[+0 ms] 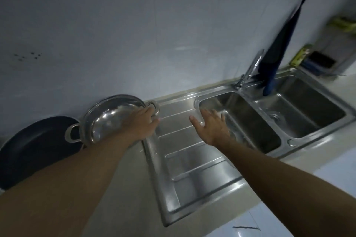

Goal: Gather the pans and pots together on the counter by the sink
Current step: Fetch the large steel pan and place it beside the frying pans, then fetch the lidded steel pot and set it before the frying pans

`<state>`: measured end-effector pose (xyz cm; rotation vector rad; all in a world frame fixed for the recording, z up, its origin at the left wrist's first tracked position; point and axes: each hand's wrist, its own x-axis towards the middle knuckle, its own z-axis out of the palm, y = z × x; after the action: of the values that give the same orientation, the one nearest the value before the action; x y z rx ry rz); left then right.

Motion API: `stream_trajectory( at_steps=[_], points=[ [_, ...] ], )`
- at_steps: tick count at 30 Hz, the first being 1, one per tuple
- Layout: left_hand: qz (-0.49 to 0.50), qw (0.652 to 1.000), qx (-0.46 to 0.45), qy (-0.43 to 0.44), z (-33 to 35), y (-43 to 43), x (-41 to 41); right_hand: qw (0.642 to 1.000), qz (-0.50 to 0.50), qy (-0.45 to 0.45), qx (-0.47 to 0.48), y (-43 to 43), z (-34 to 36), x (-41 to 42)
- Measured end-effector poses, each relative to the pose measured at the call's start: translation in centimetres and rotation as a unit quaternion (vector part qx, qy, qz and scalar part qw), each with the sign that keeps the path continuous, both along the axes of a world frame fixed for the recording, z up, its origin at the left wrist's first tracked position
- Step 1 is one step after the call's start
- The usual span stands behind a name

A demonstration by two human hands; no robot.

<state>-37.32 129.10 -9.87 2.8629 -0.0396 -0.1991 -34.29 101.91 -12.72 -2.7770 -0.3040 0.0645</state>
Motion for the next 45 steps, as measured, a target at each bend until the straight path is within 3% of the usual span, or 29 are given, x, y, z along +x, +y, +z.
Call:
stream_trajectory(
  at_steps=[6, 20, 31, 45],
  points=[
    [-0.063, 0.998, 0.007, 0.020, 2.0, -11.5, 0.9, 0.998, -0.061, 0.003, 0.006, -11.4, 1.5, -3.4],
    [-0.178, 0.978, -0.074, 0.074, 2.9, -42.2, -0.6, 0.971, -0.230, 0.014, 0.065, -40.5, 1.5, -13.1],
    [-0.281, 0.952, -0.068, 0.100, 3.2, -61.0, 1.4, 0.920, -0.370, 0.017, 0.128, -56.4, 1.7, -16.7],
    [-0.440, 0.895, -0.038, 0.063, 4.4, -82.5, 12.0, 0.848, -0.507, 0.010, 0.155, -72.1, 4.6, -12.4]
  ],
)
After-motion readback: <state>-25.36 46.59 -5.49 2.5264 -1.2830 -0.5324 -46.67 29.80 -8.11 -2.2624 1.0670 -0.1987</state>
